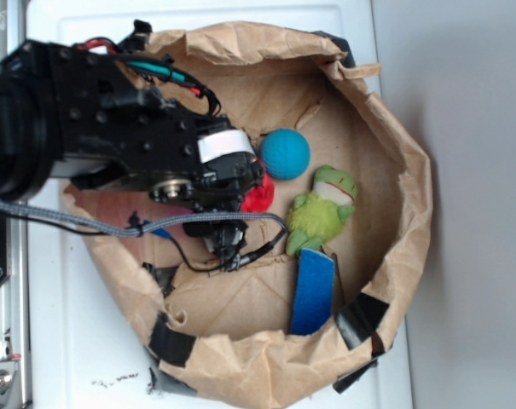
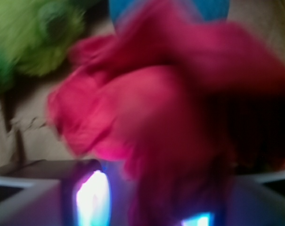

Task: Grab the red paper.

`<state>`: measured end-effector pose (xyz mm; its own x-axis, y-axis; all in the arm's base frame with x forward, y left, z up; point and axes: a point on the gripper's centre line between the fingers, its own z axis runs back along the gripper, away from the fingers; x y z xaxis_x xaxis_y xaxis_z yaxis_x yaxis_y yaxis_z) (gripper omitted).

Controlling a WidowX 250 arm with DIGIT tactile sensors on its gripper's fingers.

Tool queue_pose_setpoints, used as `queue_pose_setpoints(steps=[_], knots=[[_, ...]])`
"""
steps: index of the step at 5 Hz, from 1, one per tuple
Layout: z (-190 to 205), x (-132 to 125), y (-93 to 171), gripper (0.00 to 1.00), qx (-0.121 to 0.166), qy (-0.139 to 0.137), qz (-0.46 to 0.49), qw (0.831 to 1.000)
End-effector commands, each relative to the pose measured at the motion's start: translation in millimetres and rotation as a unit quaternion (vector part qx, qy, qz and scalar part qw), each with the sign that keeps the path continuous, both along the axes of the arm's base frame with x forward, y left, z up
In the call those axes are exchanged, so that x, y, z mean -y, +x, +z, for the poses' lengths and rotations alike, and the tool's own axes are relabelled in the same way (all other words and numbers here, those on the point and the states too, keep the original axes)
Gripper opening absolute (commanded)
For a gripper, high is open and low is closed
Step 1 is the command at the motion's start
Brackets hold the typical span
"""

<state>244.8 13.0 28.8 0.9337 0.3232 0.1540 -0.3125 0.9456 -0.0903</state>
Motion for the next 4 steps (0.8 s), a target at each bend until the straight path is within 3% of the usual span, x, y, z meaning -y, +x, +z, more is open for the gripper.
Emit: queue_pose_setpoints(steps=[1, 4], knots=[[43, -16, 9, 0.0, 0.034, -0.023, 0.002, 0.999], [103, -39, -12, 0.0, 0.041, -0.117, -0.026, 0.992]])
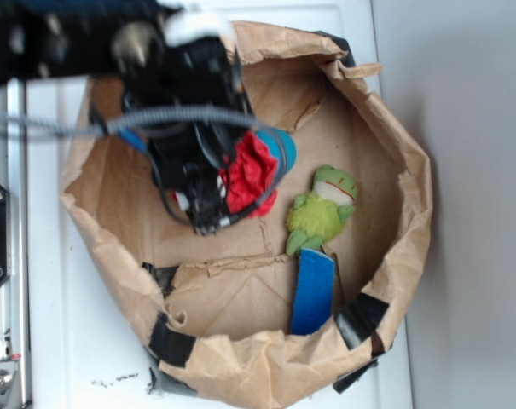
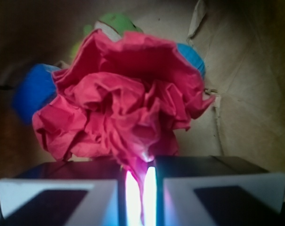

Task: Grab the red paper.

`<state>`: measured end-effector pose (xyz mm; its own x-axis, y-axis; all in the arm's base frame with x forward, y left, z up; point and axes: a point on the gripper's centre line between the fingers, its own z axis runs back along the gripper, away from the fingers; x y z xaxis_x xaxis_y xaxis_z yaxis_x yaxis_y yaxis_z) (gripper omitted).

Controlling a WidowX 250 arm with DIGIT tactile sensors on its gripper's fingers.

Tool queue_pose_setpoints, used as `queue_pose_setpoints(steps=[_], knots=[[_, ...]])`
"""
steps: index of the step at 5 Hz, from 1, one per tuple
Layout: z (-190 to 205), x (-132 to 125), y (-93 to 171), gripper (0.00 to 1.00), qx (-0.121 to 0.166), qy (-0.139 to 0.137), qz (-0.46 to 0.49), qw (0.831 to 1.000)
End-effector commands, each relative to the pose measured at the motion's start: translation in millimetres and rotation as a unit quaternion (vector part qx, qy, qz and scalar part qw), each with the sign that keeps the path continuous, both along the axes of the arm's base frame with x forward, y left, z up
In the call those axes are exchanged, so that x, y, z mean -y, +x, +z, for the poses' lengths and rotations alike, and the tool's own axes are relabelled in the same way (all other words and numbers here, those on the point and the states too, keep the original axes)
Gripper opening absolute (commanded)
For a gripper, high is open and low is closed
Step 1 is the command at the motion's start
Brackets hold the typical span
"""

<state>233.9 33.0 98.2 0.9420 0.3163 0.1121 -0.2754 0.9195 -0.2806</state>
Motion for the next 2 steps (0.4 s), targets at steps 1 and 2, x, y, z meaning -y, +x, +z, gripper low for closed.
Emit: queue_pose_setpoints(steps=[1, 2], knots=[[60.6, -25.4, -9.4, 0.0, 0.034, -0.041, -0.015, 0.998], [63.0, -20.8, -12.7, 0.0, 0.032, -0.019, -0.037, 0.999]])
